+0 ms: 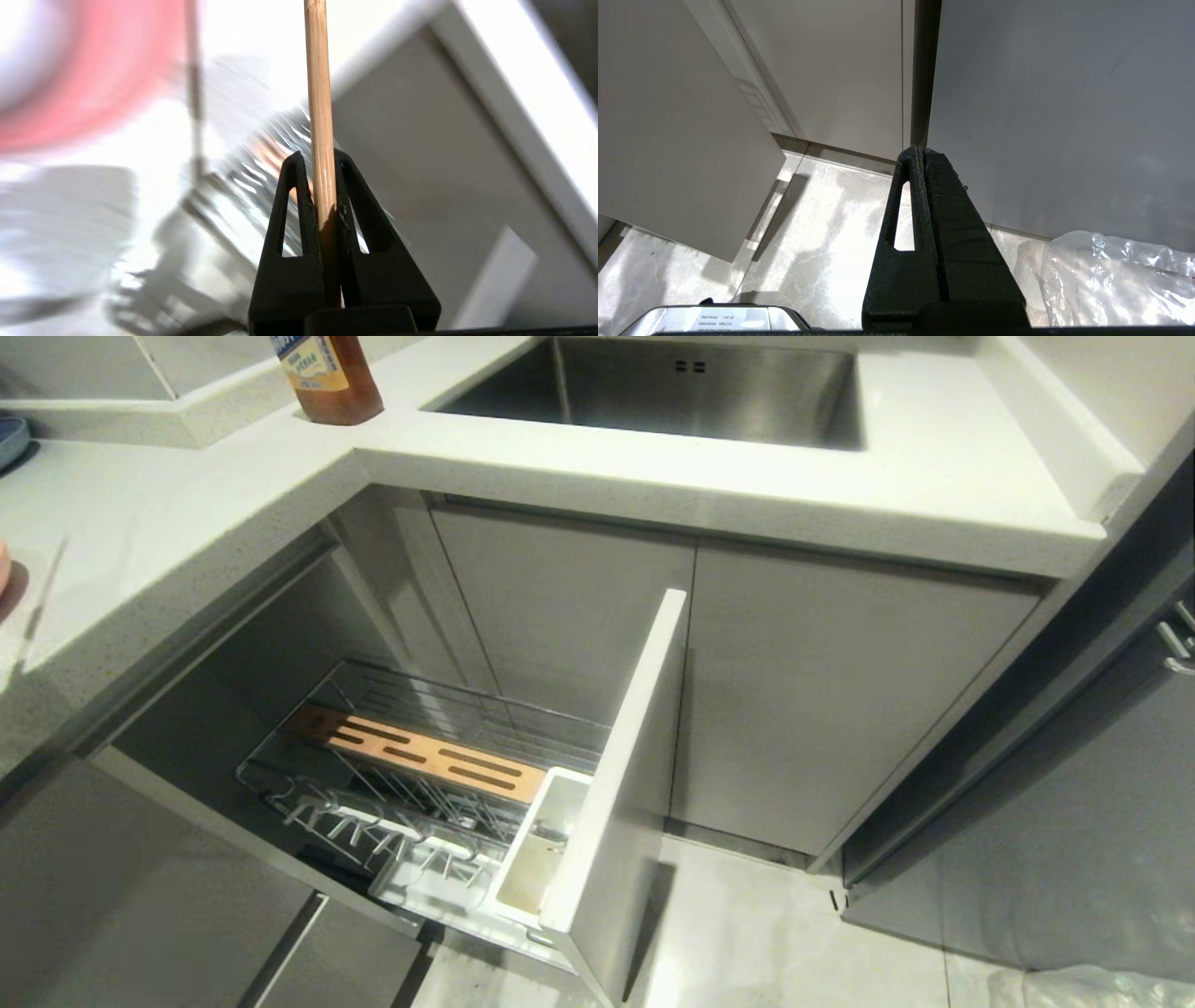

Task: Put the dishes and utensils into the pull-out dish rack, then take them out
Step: Take the chopsticks out of the cupboard

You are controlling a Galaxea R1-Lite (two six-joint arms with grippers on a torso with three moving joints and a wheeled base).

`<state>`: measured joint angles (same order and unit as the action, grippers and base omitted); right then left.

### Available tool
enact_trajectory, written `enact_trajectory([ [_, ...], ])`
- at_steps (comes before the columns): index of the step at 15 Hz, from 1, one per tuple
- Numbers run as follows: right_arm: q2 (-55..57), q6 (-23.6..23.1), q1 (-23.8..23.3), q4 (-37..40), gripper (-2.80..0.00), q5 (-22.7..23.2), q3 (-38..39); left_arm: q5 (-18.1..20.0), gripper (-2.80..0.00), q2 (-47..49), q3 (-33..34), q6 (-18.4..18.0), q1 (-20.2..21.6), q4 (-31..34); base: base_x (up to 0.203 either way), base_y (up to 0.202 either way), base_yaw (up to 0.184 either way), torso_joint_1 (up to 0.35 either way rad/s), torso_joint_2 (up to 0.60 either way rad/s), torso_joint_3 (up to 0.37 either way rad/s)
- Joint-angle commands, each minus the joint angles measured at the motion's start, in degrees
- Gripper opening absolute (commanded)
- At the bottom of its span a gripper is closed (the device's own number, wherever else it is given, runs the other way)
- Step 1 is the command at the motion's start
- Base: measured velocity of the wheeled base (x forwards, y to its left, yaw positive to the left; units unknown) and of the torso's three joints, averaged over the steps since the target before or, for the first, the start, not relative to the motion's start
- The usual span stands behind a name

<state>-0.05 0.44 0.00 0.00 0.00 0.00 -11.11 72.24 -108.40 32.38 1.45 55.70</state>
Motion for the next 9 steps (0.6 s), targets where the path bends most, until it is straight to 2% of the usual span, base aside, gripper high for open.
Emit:
enact_trajectory([
  [1, 0.05, 0.0, 0.0, 0.0, -2.8, 0.0, 0.0, -7.52, -2.8, 4.05, 0.14, -0.44, 2.39, -0.2, 0.0, 0.0, 0.0, 0.0, 0.0, 0.0],
  [5, 0.05, 0.0, 0.0, 0.0, -2.8, 0.0, 0.0, -9.48, -2.8, 7.34, -0.35, -5.27, 14.01, -4.22, 0.0, 0.0, 0.0, 0.0, 0.0, 0.0],
  [7, 0.05, 0.0, 0.0, 0.0, -2.8, 0.0, 0.0, -9.61, -2.8, 9.6, -0.73, -6.79, 17.74, -6.66, 0.0, 0.0, 0.0, 0.0, 0.0, 0.0],
  [9, 0.05, 0.0, 0.0, 0.0, -2.8, 0.0, 0.0, -9.72, -2.8, 11.34, -1.7, -7.95, 19.71, -6.97, 0.0, 0.0, 0.0, 0.0, 0.0, 0.0],
])
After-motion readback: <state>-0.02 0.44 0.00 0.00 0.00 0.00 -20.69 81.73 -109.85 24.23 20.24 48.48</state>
